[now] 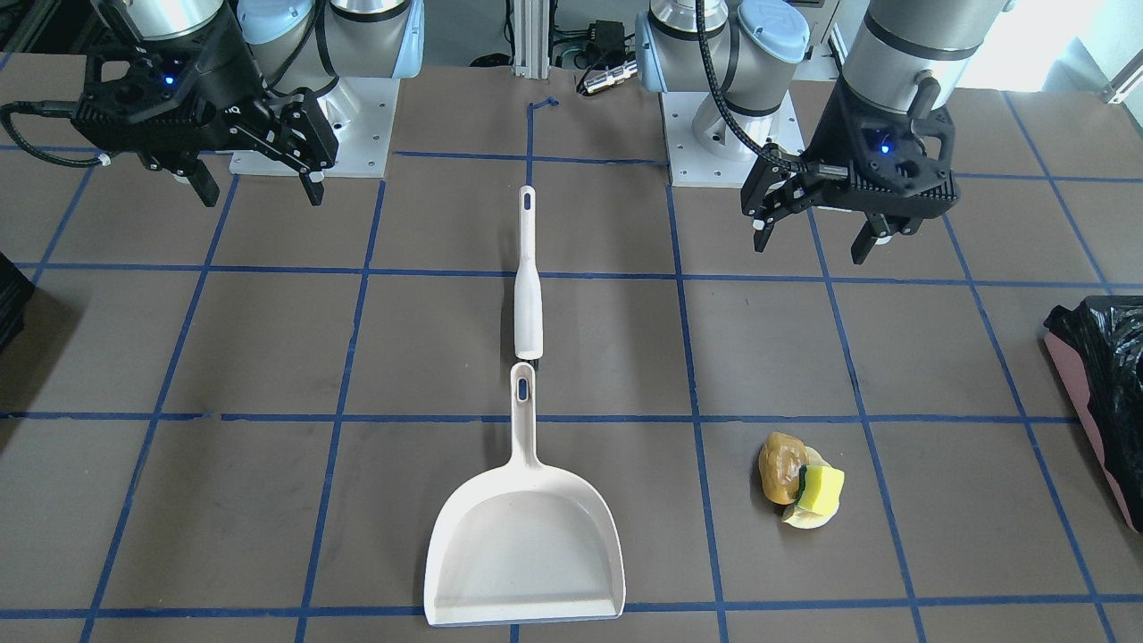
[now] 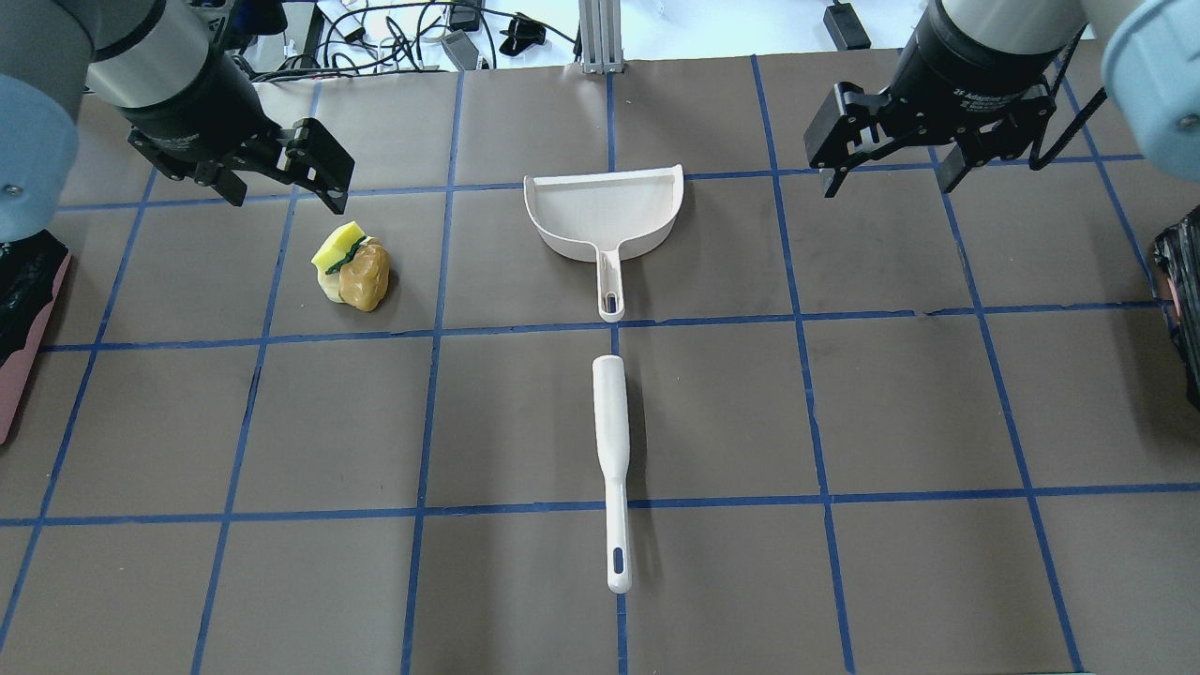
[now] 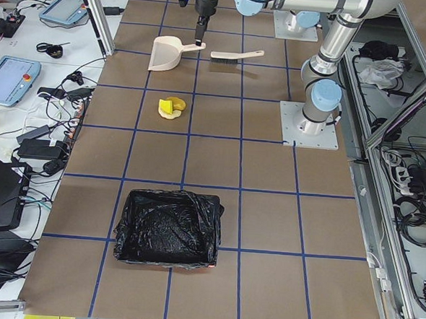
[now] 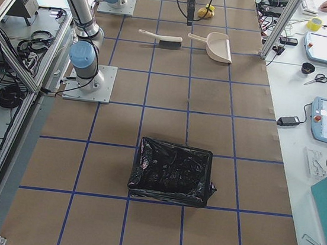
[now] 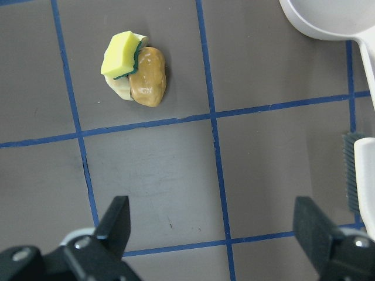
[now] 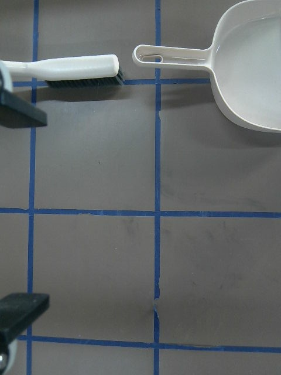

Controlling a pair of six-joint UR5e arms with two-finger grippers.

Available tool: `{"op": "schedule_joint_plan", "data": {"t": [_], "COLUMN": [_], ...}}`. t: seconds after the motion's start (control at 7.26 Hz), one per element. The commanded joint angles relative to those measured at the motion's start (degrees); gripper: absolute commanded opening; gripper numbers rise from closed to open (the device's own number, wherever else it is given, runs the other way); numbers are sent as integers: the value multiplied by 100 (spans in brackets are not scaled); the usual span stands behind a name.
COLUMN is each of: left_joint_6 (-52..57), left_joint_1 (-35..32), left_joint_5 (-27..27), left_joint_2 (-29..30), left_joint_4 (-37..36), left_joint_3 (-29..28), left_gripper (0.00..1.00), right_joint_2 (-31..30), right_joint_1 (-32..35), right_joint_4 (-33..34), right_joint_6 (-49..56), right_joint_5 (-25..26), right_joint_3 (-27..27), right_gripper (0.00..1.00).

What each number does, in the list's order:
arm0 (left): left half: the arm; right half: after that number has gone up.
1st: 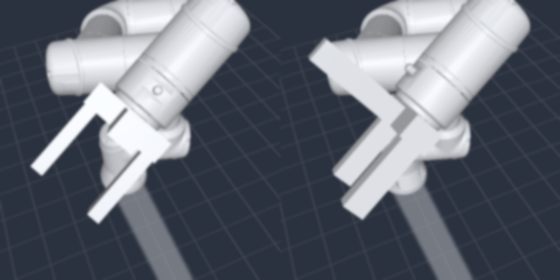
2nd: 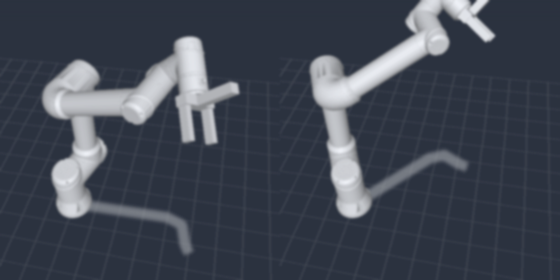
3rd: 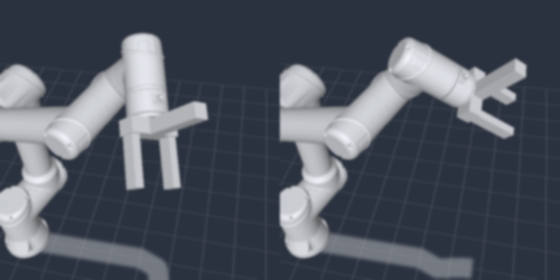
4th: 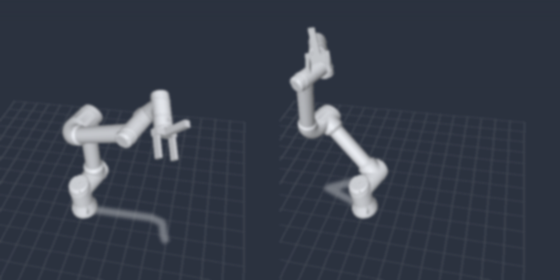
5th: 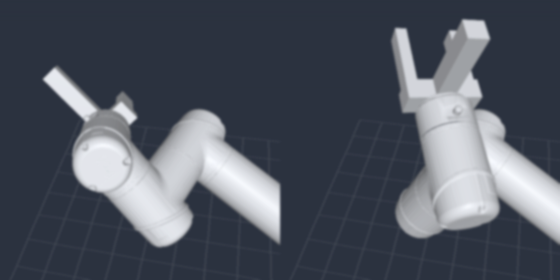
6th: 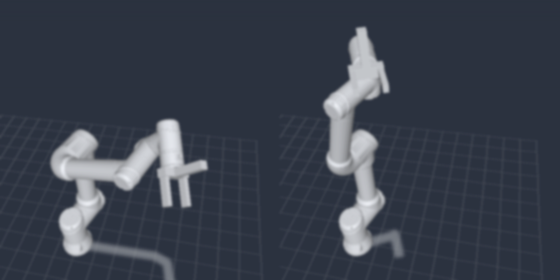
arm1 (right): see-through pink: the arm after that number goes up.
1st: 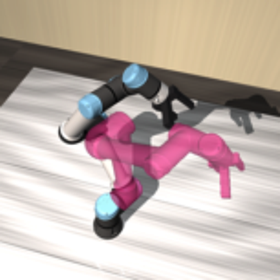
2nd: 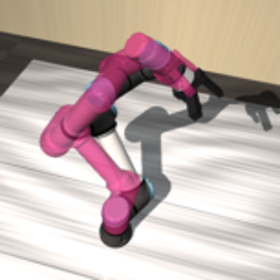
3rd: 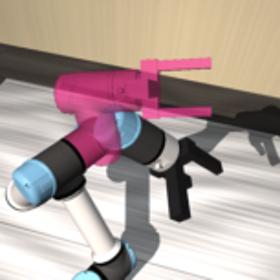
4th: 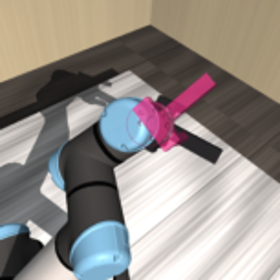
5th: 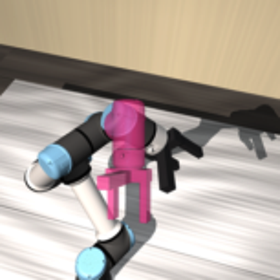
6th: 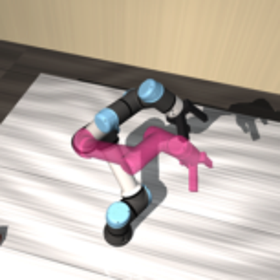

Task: Sweep and dump trash in nearest bin
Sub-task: 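Reach the left gripper toward the dustpan handle while the right reaches toward the brush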

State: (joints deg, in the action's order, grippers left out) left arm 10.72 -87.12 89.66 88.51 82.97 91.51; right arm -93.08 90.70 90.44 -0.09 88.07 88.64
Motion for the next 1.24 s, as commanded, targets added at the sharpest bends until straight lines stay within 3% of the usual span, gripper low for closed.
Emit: {"op": "schedule_joint_plan", "data": {"t": [0.0, 1.1], "left_joint_6": [-9, -9], "left_joint_1": [2, 11], "left_joint_5": [-1, 8], "left_joint_2": [9, 35], "left_joint_4": [-9, -27], "left_joint_3": [16, 86], "left_gripper": [100, 100], "right_joint_2": [0, -9], "right_joint_1": [0, 0], "right_joint_4": [0, -9], "right_joint_6": [0, 0], "right_joint_5": [0, 0], "right_joint_3": [4, 30], "right_gripper": [100, 100]}}
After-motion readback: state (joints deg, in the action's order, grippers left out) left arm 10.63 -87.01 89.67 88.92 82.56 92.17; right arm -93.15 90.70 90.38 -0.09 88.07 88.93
